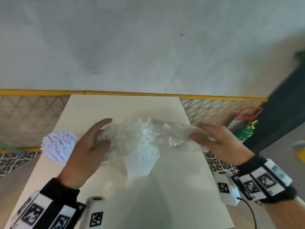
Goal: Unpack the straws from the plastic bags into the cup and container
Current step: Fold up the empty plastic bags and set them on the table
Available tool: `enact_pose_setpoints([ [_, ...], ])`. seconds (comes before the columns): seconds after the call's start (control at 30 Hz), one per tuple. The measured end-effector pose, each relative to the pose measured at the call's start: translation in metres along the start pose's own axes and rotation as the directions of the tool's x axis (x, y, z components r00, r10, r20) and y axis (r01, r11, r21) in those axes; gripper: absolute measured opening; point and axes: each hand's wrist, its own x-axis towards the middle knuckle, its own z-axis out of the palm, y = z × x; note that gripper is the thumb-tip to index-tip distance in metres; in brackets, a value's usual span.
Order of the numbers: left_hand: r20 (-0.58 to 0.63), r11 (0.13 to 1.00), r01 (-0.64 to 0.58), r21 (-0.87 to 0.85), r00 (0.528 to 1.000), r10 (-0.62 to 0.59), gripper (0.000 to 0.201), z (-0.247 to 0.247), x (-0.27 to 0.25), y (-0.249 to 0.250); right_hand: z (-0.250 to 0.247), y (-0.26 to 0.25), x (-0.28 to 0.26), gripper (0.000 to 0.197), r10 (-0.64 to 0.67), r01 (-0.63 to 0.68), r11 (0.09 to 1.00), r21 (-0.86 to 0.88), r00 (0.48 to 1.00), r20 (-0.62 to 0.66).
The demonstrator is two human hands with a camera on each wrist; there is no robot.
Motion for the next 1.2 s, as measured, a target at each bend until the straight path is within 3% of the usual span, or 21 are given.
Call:
enact_pose_setpoints([
  [0.07,0.016,0.997,-0.065,0.044,0.998,0.064,0.059,0.01,-0.001,0.0,-0.009,-0.016,-0.001,0.014,0.027,-0.064,0.958,0.281,0.991,0.134],
  [0.17,0.205,0.988,-0.066,-0.141,0.974,0.094,0.054,0.035,-0.004,0.012,0.004,-0.034,0.003,0.007,0.015,-0.136,0.919,0.371,0.95,0.312],
  [0.27,0.405,0.868,0.209,-0.45,0.914,-0.011,0.052,0.047,-0.006,0.024,0.012,-0.037,0.011,0.01,0.126,-0.208,0.934,0.289,0.952,0.28],
  [0.33,0.469,0.836,0.307,-0.454,0.88,-0.068,0.065,0.051,-0.009,0.031,0.011,-0.039,0.013,0.014,0.177,-0.226,0.959,0.172,0.948,0.263],
  [0.4,0.435,0.906,0.253,-0.339,0.896,-0.088,0.067,0.058,-0.011,0.037,0.014,-0.042,0.014,0.018,0.233,-0.251,0.967,0.039,0.939,0.253],
  [0.5,0.297,0.981,0.113,-0.156,0.953,-0.063,0.047,0.074,-0.012,0.043,0.022,-0.045,0.016,0.032,0.318,-0.298,0.945,-0.136,0.933,0.171],
  [0.6,0.132,0.999,0.014,0.037,0.991,-0.019,0.037,0.089,-0.012,0.04,0.025,-0.045,0.015,0.021,0.342,-0.327,0.924,-0.198,0.939,0.046],
  [0.77,0.008,0.964,-0.084,0.253,0.996,0.085,0.041,0.109,-0.012,0.034,0.048,-0.056,0.004,0.029,0.23,-0.305,0.916,-0.262,0.932,-0.282],
  [0.83,0.002,0.943,-0.116,0.313,0.993,0.122,0.046,0.112,-0.01,0.029,0.06,-0.059,-0.003,0.025,0.11,-0.202,0.944,-0.26,0.938,-0.328],
  [0.93,-0.002,0.955,-0.132,0.264,0.991,0.137,0.044,0.111,-0.01,0.025,0.072,-0.06,-0.017,0.034,-0.003,-0.068,0.981,-0.18,0.93,-0.367],
  [1.0,-0.002,0.987,-0.122,0.105,0.992,0.123,0.034,0.11,-0.011,0.025,0.078,-0.059,-0.023,0.042,-0.016,-0.006,0.998,-0.06,0.932,-0.363],
  [1.07,0.037,0.994,-0.091,-0.059,0.995,0.093,0.031,0.11,-0.013,0.03,0.08,-0.055,-0.025,0.036,-0.041,0.056,0.998,0.032,0.935,-0.352],
  [1.2,0.104,0.989,-0.022,-0.148,0.994,0.038,0.044,0.112,-0.012,0.033,0.073,-0.046,-0.023,0.021,-0.074,0.121,0.986,0.113,0.933,-0.352],
])
